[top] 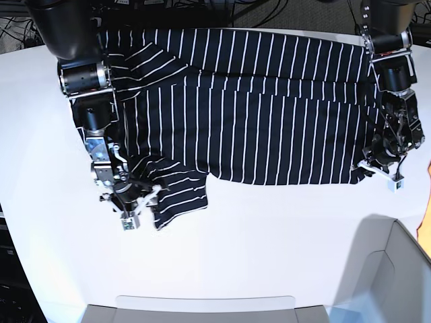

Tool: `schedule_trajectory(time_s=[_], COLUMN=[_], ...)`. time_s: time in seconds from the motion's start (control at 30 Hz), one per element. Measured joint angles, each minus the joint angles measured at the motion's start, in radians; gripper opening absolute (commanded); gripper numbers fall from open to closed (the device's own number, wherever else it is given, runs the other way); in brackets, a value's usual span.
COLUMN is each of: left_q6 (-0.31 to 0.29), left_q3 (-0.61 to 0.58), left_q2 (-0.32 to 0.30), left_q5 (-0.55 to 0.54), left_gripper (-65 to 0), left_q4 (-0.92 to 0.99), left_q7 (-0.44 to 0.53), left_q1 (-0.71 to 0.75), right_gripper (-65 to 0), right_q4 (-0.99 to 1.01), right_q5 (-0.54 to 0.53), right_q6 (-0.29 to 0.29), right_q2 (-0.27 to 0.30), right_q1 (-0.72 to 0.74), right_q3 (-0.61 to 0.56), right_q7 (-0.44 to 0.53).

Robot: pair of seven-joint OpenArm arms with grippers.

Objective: Fold the T-shirt properly
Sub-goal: 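Lift the hem with both grippers and fold it toward the collar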

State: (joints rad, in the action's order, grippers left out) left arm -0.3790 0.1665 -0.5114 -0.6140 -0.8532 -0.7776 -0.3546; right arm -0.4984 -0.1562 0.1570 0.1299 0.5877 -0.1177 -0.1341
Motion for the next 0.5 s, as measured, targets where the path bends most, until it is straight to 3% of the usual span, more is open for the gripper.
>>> schedule_trajectory(time_s=[0.33, 0.5], left_q6=[0.0, 0.0], left_q3=[0.0, 0.0], left_q2=[0.0, 0.001], left_q5=[0.0, 0.0], left_gripper=[-65.0, -65.0], left_q4=[0.0, 0.0], left_q7=[0.0, 0.0], left_q1=[0.002, 0.003], right_gripper=[-34.5, -34.6], right_q4=[-0.002, -0.006], right_q5=[0.0, -0.004], right_q6=[0.005, 0.003], right_q2=[-0.001, 0.008], right_q1=[0.0, 0.005], right_q3=[0.0, -0.128], right_q7=[-0.003, 0.011])
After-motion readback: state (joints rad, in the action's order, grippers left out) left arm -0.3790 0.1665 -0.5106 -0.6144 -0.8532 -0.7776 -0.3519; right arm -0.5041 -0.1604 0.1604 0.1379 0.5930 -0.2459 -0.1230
